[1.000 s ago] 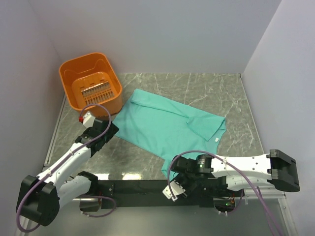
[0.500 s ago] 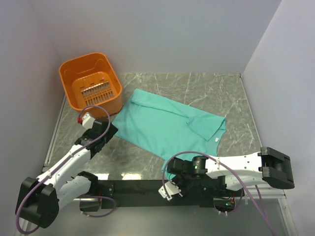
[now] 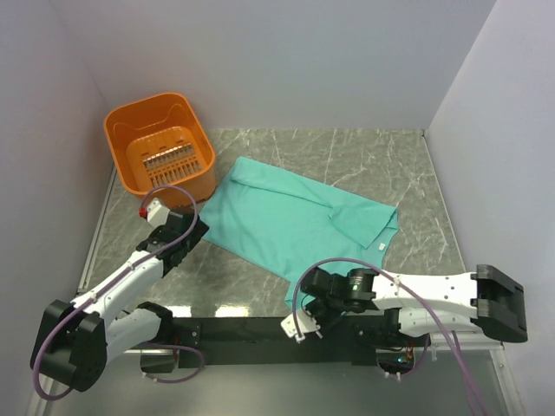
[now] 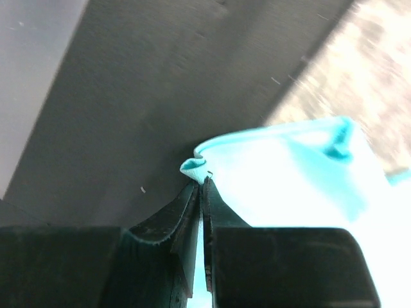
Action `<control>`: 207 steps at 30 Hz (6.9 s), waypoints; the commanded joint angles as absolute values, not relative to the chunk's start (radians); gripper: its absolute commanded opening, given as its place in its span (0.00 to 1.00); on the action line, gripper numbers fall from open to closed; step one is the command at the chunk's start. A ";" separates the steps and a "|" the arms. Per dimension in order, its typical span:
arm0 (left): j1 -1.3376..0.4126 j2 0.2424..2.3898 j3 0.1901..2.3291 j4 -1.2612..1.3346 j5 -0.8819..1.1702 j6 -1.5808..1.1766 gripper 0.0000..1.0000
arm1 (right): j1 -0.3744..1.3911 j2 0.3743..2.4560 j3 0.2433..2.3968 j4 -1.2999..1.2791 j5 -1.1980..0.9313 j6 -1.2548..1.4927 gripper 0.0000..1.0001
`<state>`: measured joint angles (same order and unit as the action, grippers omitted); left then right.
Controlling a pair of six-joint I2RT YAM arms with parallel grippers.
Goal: Fold and stack the t-shirts
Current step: Fold the tshirt
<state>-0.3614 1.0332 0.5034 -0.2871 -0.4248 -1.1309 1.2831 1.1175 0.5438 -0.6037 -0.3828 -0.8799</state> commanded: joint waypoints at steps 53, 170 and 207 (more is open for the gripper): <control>-0.371 1.255 0.646 -0.127 -0.440 -0.913 0.01 | 0.428 0.482 0.647 -0.831 -0.473 -0.776 0.00; -0.457 2.072 1.572 -0.330 -0.643 -0.741 0.06 | -0.146 1.407 1.012 -0.426 -0.445 -0.422 0.00; -0.459 2.151 1.661 -0.371 -0.680 -0.718 0.06 | -0.158 1.635 1.132 -0.410 -0.414 -0.388 0.00</control>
